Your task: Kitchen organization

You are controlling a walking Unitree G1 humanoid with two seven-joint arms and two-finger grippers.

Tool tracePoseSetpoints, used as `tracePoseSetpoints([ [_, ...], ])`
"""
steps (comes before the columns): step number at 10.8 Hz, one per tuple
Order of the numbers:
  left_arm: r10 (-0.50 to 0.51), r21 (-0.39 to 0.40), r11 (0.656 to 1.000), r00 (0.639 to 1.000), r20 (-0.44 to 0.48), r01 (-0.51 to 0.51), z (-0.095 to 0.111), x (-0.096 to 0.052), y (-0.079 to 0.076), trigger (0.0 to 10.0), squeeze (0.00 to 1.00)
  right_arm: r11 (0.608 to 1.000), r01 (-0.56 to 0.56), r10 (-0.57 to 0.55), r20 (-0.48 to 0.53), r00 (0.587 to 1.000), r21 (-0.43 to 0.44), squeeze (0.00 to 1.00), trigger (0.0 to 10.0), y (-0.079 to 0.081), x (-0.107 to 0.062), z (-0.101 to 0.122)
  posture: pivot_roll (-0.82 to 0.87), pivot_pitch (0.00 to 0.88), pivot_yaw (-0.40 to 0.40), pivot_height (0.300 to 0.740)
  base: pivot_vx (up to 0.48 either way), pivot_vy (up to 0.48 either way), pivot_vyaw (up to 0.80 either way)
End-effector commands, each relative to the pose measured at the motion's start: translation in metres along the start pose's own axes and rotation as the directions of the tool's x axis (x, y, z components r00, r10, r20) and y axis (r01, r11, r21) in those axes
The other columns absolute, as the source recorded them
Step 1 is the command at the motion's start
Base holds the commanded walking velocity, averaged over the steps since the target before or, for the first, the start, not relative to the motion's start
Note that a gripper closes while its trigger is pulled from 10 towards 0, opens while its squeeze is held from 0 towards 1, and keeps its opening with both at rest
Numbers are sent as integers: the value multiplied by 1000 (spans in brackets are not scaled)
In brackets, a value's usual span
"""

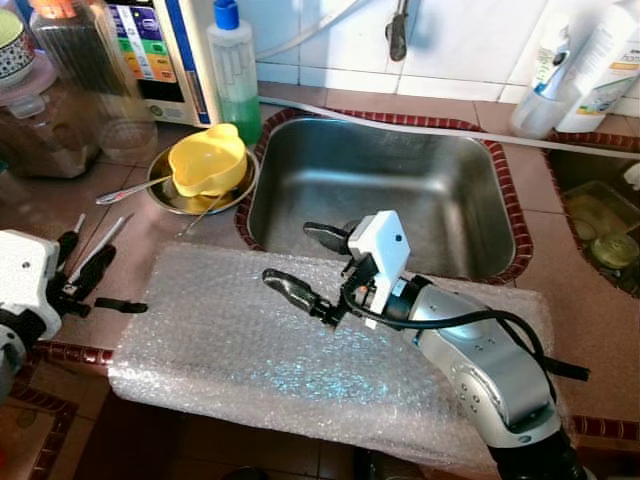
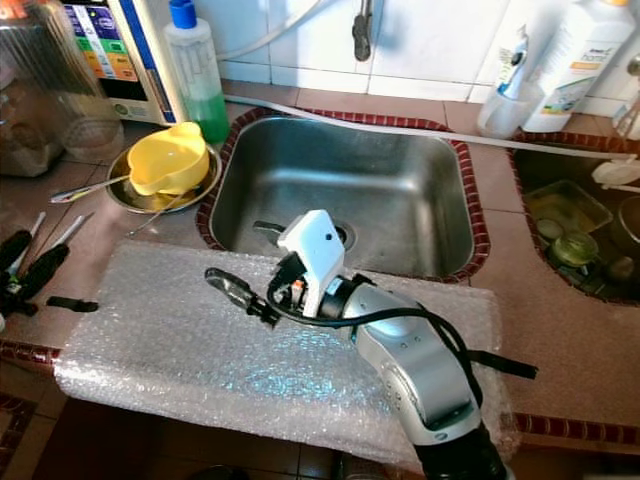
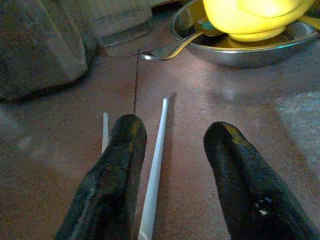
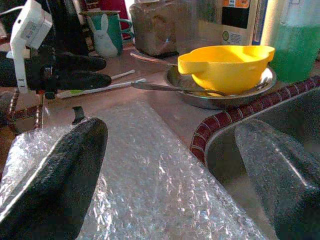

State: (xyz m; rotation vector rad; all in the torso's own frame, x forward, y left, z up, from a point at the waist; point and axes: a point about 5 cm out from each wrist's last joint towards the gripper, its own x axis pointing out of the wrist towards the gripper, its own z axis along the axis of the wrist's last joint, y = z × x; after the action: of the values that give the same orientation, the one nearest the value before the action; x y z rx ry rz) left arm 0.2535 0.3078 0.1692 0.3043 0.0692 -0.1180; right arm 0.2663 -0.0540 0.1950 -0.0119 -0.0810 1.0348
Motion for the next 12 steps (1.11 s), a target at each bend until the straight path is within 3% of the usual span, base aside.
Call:
tracePoseSetpoints([
  [1, 32, 17, 999, 999, -18, -32, -6, 3, 2, 10000, 1000, 1000, -6, 6, 10, 1000, -5, 0, 10000, 3, -1, 2, -41, 205, 29, 740, 0, 0, 0],
  [2, 50, 5, 999, 999, -13, -50, -7, 6, 4, 10000, 1000, 1000, -5, 5, 10, 1000, -4, 0, 10000, 4, -2, 2, -45, 207, 31, 740, 0, 0, 0],
  [3, 58, -4, 998, 998, -11, -58, -9, 12, 6, 10000, 0, 1000, -2, 2, 10, 1000, -2, 0, 10000, 4, -2, 2, -53, 210, 33, 740, 0, 0, 0],
  [7, 67, -73, 995, 994, -86, -74, -26, 34, 13, 10000, 0, 1000, 4, -4, 10, 1000, 2, 0, 10000, 6, -3, 3, -62, 213, 36, 740, 0, 0, 0],
  [8, 60, -88, 994, 993, -100, -69, -29, 36, 12, 3294, 0, 1000, 5, -5, 10, 1000, 2, 0, 10000, 6, -4, 3, -64, 214, 37, 740, 0, 0, 0],
  [9, 51, -93, 994, 989, -139, -64, -36, 38, 13, 0, 0, 1000, 6, -6, 8, 1000, 3, 0, 10000, 6, -4, 3, -68, 213, 37, 740, 0, 0, 0],
  [12, 37, -93, 994, 986, -164, -53, -42, 36, 14, 0, 0, 1000, 8, -8, 5, 1000, 1, 0, 10000, 6, -4, 3, -66, 211, 37, 740, 0, 0, 0],
])
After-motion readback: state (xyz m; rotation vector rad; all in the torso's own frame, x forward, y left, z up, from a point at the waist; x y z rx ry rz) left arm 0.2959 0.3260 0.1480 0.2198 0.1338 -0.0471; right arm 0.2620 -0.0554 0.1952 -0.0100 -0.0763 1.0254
